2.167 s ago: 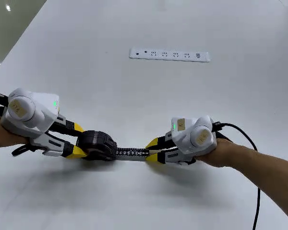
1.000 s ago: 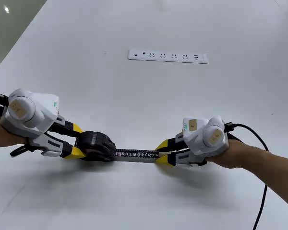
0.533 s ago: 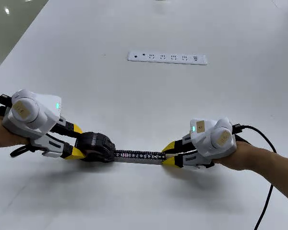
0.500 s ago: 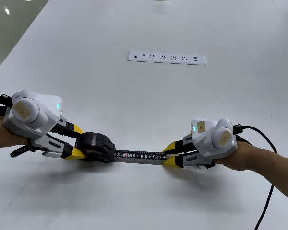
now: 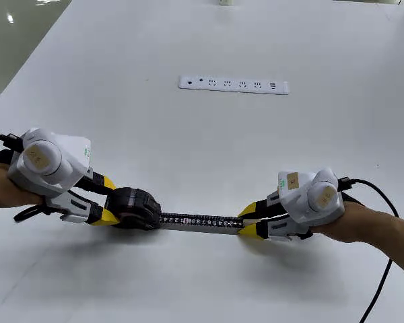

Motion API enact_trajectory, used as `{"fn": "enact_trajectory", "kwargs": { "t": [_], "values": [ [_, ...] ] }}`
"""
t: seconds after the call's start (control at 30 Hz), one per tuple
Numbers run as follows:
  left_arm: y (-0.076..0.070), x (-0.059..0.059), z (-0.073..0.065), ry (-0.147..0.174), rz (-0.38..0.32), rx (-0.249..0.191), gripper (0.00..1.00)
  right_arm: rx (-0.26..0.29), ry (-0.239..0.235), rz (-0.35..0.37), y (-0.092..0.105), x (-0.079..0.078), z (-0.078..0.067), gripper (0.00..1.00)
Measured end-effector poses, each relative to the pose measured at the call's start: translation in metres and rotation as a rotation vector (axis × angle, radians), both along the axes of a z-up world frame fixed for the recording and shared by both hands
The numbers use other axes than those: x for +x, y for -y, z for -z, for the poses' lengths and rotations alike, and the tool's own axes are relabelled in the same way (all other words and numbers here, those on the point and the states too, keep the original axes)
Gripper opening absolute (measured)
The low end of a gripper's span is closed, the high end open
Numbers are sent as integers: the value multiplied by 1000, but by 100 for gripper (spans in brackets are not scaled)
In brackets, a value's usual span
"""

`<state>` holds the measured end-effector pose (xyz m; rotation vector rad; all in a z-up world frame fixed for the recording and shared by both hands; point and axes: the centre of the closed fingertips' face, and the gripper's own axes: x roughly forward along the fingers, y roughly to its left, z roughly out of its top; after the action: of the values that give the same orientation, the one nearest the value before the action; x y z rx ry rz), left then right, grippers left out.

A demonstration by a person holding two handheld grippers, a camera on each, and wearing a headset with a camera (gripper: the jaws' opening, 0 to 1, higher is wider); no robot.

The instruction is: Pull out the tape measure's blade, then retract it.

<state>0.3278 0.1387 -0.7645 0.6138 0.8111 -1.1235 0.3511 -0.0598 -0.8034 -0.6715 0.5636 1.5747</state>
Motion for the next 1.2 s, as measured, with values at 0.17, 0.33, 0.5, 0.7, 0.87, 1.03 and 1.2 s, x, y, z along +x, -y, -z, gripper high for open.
{"fn": "enact_trajectory", "kwargs": {
  "t": [0.17, 0.33, 0.5, 0.7, 0.87, 1.03, 1.2],
  "values": [
    [0, 0, 0, 2, 3, 6, 23, -10, 3, 6, 8, 1, 0, 8],
    [0, 0, 0, 1, 0, 7, 23, -18, 3, 13, 15, 2, 0, 8],
    [-1, 0, 0, 1, -4, 7, 23, -31, 3, 16, 22, 3, 0, 8],
    [-1, 0, 0, -1, -9, 8, 23, -44, 0, 17, 28, 5, -1, 8],
    [-1, -1, 0, 2, -12, 9, 23, -61, 2, 11, 32, 6, -2, 8],
    [-1, 0, 0, 0, -13, 10, 23, -74, 9, 8, 39, 8, -2, 8],
    [-1, 0, 0, -2, -15, 11, 23, -88, 12, 9, 46, 8, -2, 8]
  ]
}}
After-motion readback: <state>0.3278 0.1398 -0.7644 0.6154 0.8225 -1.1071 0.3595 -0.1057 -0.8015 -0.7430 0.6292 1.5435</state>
